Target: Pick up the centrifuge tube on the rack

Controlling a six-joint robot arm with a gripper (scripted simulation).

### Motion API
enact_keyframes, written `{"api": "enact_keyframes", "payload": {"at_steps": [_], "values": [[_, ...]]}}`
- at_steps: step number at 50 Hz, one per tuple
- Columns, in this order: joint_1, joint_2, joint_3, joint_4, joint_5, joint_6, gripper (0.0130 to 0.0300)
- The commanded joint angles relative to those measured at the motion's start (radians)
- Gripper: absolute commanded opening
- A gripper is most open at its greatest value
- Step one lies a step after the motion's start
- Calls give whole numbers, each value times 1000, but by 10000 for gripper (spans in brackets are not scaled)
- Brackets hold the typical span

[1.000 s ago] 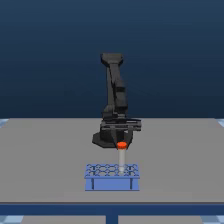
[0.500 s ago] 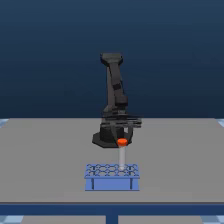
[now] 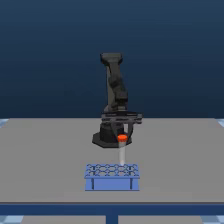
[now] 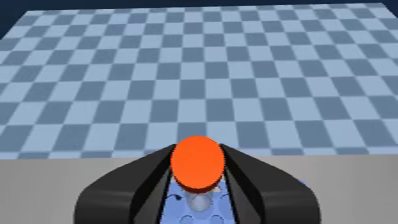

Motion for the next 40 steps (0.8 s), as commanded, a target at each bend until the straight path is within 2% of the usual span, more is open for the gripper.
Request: {"api": "enact_keyframes", "payload": {"at_steps": [1, 18, 40], "values": [[0, -5, -8, 60, -14, -81, 130], [0, -17, -27, 171, -36, -193, 130], [0, -19, -32, 193, -42, -216, 130]]}}
